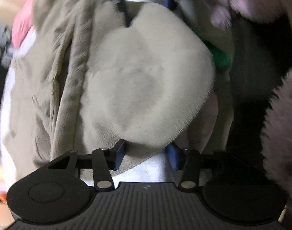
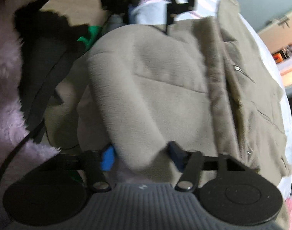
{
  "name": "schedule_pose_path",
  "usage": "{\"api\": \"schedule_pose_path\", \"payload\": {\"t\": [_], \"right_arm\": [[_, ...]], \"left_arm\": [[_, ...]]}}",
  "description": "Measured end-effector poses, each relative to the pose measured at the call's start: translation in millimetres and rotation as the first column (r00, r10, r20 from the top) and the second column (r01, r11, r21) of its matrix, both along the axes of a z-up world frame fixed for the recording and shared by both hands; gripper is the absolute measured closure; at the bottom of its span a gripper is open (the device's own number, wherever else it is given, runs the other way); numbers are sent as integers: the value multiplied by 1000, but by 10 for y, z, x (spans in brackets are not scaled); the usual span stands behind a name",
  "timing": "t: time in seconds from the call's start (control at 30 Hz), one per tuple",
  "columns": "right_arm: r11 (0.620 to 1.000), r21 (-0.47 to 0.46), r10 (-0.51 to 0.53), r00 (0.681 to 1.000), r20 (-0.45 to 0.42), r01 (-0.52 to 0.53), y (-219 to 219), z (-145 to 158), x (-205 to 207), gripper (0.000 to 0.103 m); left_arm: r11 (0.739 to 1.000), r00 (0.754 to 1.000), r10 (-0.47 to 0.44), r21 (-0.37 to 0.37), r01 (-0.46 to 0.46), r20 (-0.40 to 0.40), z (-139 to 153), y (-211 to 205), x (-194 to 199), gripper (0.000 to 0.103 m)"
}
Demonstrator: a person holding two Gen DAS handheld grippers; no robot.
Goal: Fold clothes
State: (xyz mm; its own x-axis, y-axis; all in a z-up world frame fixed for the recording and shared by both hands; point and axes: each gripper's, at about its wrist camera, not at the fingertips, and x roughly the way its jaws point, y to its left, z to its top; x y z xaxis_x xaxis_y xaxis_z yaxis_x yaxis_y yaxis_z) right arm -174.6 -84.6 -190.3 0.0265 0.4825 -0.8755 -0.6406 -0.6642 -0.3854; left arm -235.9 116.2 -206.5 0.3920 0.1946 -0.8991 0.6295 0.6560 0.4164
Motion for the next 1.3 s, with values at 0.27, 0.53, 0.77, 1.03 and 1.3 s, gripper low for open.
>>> {"api": "schedule_pose_path", "payload": {"t": [0.27, 0.53, 0.77, 1.03, 1.3], "right_arm": [[985, 6, -168, 961, -220, 174, 65, 518, 347, 86], [909, 112, -317, 842, -436, 401, 156, 1162, 792, 89], [805, 97, -421, 678, -602, 585, 553, 1478, 1297, 90], [678, 22, -535, 514, -670, 735, 1193, 1544, 1971, 91], [570, -110, -660, 373, -653, 814, 2029, 985, 2589, 92]], "left_arm": [[920, 959, 283, -289, -264, 24, 675, 463, 241, 92], [744, 857, 511, -534, -403, 65, 1277, 1047, 294, 97], [602, 761, 646, -655, -457, 62, 1668, 1685, 713, 97], [481, 674, 739, -701, -526, 2, 1527, 2466, 1389, 97], [333, 573, 807, -692, -641, -142, 852, 3127, 1967, 97]]}}
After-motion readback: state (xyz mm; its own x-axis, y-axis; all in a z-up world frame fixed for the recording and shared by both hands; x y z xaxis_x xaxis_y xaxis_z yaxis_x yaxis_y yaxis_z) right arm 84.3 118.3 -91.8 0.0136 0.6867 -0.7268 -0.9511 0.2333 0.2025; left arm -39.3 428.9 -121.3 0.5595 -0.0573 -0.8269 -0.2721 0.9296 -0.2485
